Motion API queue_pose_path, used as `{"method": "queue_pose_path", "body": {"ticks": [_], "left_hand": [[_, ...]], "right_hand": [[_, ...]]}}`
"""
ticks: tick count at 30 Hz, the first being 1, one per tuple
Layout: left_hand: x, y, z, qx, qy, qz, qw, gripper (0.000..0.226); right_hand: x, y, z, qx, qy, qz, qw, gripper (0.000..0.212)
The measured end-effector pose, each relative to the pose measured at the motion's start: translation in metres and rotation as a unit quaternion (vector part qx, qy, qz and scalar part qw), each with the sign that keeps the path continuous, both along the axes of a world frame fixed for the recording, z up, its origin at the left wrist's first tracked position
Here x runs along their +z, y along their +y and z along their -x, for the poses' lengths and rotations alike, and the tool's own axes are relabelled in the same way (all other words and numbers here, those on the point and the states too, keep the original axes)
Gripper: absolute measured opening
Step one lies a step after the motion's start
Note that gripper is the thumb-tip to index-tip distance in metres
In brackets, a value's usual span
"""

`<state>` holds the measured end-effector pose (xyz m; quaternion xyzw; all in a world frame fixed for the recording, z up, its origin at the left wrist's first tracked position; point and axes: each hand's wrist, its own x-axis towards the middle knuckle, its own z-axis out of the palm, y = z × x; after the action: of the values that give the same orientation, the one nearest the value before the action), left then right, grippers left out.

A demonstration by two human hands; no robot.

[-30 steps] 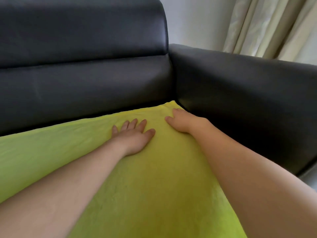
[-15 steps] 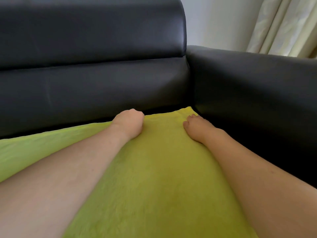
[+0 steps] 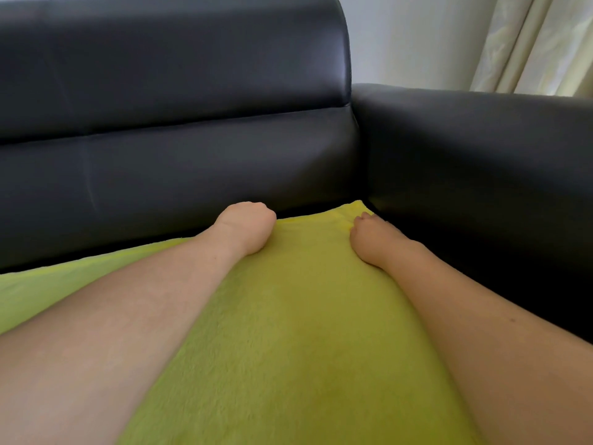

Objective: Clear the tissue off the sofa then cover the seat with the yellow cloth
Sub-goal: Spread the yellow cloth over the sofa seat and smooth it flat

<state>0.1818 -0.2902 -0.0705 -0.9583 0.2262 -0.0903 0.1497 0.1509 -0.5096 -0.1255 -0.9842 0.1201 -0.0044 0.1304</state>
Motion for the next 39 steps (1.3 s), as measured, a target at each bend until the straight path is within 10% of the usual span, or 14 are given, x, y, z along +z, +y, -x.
{"method": "queue_pose_path", "body": {"ticks": [5, 9, 39], "left_hand": [[0.001, -0.005, -0.001, 0.006, 0.123, 0.207, 0.971, 0.032], [-0.02, -0.003, 0.015, -0.018, 0.244, 0.194, 0.95, 0.059], [-0.005, 0.197, 0.173, 0.151, 0.159, 0.243, 0.945, 0.064]], "right_hand": [[-0.004, -0.001, 0.002, 0.02, -0.011, 0.011, 1.0, 0.053], [-0.003, 0.001, 0.008, 0.031, -0.002, 0.01, 0.999, 0.061], [0.052, 0.212, 0.181, 0.126, 0.017, 0.008, 0.992, 0.062]]}}
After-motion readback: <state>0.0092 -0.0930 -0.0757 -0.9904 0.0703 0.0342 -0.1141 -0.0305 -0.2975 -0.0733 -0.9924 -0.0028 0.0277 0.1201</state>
